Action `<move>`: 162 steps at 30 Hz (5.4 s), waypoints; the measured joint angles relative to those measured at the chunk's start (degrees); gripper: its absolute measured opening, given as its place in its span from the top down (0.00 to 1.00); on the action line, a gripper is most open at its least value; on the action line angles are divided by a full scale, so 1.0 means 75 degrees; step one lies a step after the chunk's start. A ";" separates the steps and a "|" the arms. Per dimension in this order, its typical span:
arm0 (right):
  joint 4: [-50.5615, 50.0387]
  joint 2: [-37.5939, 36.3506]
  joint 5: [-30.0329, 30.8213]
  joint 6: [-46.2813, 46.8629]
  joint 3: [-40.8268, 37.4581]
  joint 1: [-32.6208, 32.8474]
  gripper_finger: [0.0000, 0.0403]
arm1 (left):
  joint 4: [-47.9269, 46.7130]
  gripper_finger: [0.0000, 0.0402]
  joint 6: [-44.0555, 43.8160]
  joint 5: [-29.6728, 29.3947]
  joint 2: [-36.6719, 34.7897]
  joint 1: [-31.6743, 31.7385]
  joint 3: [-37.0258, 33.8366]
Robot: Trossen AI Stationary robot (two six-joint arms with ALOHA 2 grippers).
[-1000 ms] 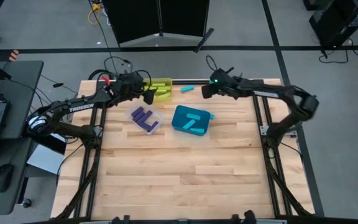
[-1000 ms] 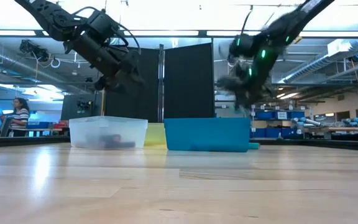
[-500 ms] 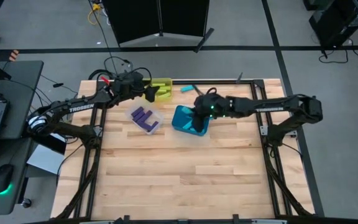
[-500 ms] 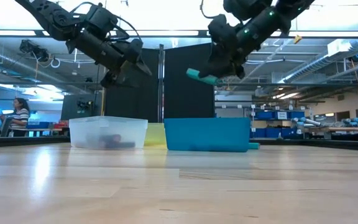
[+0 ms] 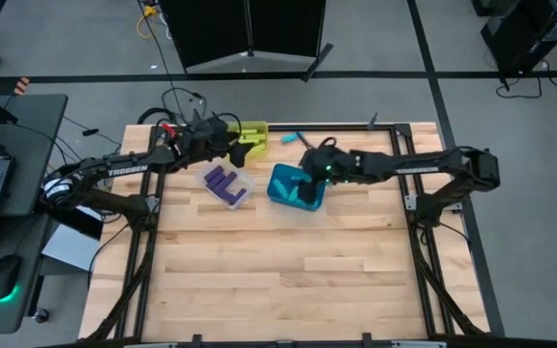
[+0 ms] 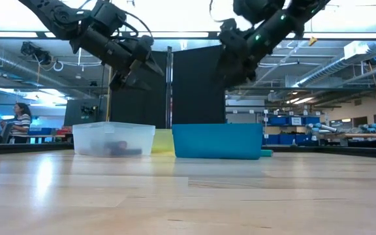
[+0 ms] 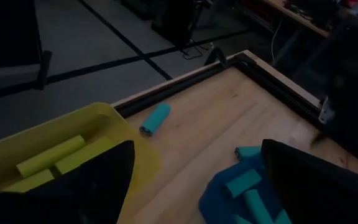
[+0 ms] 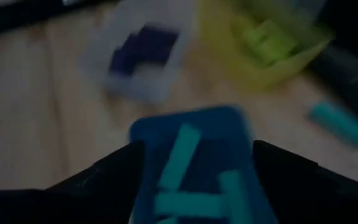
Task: Sort blocks
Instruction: Put the blue block into the blue bin
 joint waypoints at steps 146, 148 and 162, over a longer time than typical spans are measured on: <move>0.2038 -0.3432 -0.0810 -0.1079 -0.2862 -0.2162 0.43 | -0.8681 0.58 0.6638 0.0499 0.9996 0.0178 1.2502; 0.2087 -0.3432 -0.0810 -0.1085 -0.2862 -0.2162 0.43 | -0.8617 0.56 0.6594 0.0675 0.9996 0.0229 1.2502; 0.2246 -0.3432 -0.0810 -0.1030 -0.2862 -0.2150 0.43 | -0.9461 0.47 0.6311 0.2078 1.0031 0.0565 1.2502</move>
